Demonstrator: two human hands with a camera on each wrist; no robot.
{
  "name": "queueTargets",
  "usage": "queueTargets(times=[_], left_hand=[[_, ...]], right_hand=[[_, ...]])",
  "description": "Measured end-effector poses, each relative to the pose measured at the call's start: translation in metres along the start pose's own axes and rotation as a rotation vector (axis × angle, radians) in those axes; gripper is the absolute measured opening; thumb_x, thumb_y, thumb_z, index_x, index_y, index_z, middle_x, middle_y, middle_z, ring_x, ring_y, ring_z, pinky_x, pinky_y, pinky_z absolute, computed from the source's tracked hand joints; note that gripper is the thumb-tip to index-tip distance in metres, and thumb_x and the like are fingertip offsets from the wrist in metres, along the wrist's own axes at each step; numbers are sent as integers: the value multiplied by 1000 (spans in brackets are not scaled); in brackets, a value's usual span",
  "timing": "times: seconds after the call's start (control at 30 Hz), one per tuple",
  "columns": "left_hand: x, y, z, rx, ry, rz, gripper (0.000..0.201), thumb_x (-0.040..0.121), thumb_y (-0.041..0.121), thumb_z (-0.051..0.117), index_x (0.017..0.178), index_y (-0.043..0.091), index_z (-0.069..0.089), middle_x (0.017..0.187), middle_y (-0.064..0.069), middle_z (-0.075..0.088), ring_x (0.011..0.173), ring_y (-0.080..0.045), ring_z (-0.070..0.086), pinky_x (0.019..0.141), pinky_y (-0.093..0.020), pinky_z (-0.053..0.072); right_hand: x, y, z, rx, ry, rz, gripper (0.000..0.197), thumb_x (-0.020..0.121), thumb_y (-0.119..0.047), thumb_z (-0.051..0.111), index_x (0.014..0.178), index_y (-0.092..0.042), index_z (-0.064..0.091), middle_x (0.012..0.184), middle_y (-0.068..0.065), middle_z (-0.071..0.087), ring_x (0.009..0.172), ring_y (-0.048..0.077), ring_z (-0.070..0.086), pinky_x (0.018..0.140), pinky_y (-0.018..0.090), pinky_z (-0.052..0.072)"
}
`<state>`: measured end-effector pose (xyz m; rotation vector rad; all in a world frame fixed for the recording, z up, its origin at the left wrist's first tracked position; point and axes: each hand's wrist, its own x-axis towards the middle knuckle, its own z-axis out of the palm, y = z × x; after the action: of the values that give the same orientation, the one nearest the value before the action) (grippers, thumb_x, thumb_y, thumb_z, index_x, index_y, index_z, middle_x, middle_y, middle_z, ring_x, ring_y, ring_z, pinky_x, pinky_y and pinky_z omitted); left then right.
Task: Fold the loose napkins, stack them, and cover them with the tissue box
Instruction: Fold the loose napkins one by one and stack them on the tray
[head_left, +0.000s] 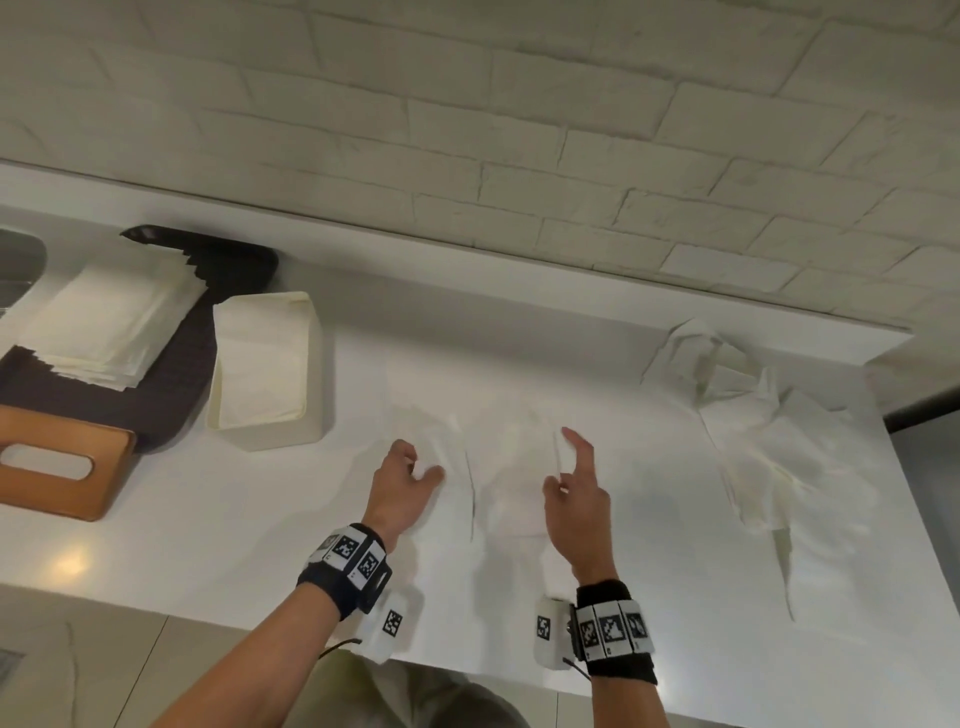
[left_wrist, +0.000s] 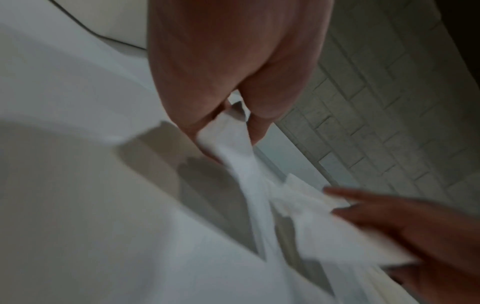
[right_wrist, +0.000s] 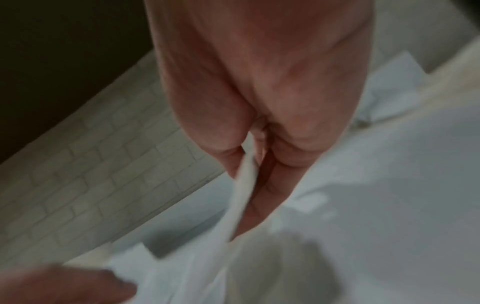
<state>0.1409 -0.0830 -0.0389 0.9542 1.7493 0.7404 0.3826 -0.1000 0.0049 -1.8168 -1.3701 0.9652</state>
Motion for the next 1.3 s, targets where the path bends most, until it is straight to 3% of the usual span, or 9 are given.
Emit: queueTargets(times=[0.17, 0.3, 0.4, 0.5, 0.7, 0.9, 1.07, 1.13, 1.3], left_hand=[[-8, -15, 0, -172, -82, -25, 59, 91, 25, 86, 134, 23, 44, 119, 2, 70, 107, -16, 71, 95, -42, 61], [-14, -19, -1, -265, -115, -73, 37, 96, 26, 81, 125, 15, 62, 117, -4, 76, 110, -26, 74, 89, -40, 62], [-15, -21, -8, -391, -170, -81, 37, 99, 35, 72, 124, 8, 68, 118, -17, 78, 114, -43, 74, 102, -64, 57], [-9, -21, -9, -446, -179, -151, 41, 106, 44, 56, 125, 11, 71, 121, -21, 77, 110, -41, 75, 97, -58, 60], [20, -61, 0, -482, -118, -277, 104, 78, 99, 46, 145, 21, 63, 134, -2, 75, 124, -25, 71, 112, -51, 52], [-10, -19, -8, -255, -71, -78, 56, 99, 61, 64, 134, 18, 64, 129, 4, 74, 121, -19, 69, 112, -49, 53], [-26, 20, -37, -392, -17, 59, 49, 108, 38, 63, 153, 22, 50, 150, 14, 56, 142, -13, 53, 123, -38, 38], [-34, 45, -62, -477, -43, 163, 29, 109, 33, 64, 136, 24, 62, 134, 5, 74, 124, -19, 70, 112, -52, 53], [-20, 97, -146, -454, 37, 305, 31, 101, 30, 75, 129, 25, 60, 113, 0, 80, 102, -22, 79, 83, -44, 66]], right_hand=[[-11, -64, -13, 385, -250, -213, 53, 105, 9, 51, 138, -28, 70, 141, -9, 70, 131, 17, 65, 105, 27, 53], [-9, -73, 6, 554, -340, -173, 50, 102, 12, 55, 138, -18, 71, 143, -5, 69, 135, 14, 63, 103, 28, 56], [-7, -48, 33, 413, -374, -111, 57, 99, 10, 60, 141, -27, 68, 148, -13, 65, 140, 6, 58, 106, 25, 54], [-9, -17, 63, 277, -426, -43, 63, 96, 4, 65, 143, -37, 65, 150, -18, 60, 141, 0, 53, 115, 36, 53], [-12, 1, 82, 152, -425, -43, 65, 94, 3, 64, 144, -39, 61, 148, -25, 59, 139, -12, 49, 118, 25, 44], [-14, -7, 84, 91, -417, -91, 63, 98, -3, 67, 150, -37, 54, 149, -25, 57, 132, -16, 52, 117, 28, 46], [-28, -51, 85, -23, 6, -149, 65, 104, -42, 70, 159, -43, 35, 143, -18, 57, 104, 1, 69, 84, 25, 56], [-37, -87, 94, 225, -28, -113, 70, 103, -41, 72, 160, -43, 30, 133, -11, 66, 110, 6, 70, 84, 19, 54], [-42, -164, 136, 484, -94, -225, 65, 105, -18, 72, 153, -32, 32, 108, -1, 80, 99, 19, 79, 83, 33, 64]])
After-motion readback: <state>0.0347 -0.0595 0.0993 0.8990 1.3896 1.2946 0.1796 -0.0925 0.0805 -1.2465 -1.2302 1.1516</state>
